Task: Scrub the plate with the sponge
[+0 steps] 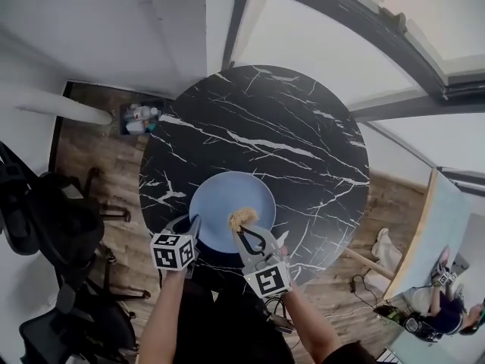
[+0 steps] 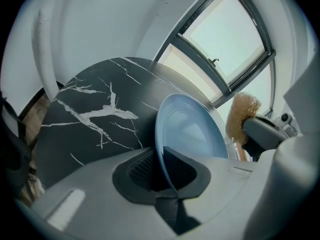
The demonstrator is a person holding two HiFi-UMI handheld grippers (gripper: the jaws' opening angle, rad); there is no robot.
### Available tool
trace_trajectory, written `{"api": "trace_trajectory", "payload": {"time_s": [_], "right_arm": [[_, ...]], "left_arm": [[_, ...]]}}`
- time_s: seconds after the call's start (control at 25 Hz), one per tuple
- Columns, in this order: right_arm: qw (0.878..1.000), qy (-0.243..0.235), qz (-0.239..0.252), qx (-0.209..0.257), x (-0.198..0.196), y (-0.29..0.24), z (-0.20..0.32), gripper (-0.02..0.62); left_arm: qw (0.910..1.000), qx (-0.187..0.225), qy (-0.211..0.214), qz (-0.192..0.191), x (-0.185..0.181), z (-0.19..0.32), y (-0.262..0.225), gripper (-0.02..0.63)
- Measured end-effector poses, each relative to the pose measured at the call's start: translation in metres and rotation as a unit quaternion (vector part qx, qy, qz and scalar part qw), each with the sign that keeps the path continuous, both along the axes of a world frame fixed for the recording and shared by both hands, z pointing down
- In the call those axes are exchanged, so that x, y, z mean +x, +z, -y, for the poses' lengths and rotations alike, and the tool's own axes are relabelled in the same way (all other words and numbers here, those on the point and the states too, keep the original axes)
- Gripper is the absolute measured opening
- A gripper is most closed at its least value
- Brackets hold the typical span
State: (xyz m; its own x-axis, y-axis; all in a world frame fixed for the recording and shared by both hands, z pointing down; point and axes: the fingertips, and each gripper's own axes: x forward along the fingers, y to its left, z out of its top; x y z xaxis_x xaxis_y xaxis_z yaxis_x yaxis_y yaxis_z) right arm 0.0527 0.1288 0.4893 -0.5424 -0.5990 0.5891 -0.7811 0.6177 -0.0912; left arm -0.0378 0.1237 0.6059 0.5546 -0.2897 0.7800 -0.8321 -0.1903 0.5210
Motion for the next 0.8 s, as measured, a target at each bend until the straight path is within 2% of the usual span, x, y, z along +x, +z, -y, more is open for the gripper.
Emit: {"api": "trace_trajectory", "payload": {"time_s": [0.08, 0.2, 0.56, 0.8], "right_arm": [[1.0, -0.027, 0.006, -0.003, -0.014, 0.014, 0.003, 0.021], [0.998, -0.052, 0.007, -0.034, -0.027, 0.039, 0.004, 0.021], [0.981, -0.142, -0.059, -0.118, -0.053, 0.092, 0.018, 0.021], [0.97, -0.187, -0.07, -0.136, -0.069, 0.101, 0.019, 0.021]], "left_arm": [[0.9999, -0.003, 0.001, -0.012, 0.002, 0.004, 0.0, 0.04], [0.9996, -0.005, 0.014, -0.025, 0.005, 0.007, -0.001, 0.035], [0.9983, -0.015, 0.01, -0.055, 0.007, 0.008, 0.0, 0.025], [0.9973, -0.021, 0.01, -0.07, 0.008, 0.01, 0.0, 0.02]]}}
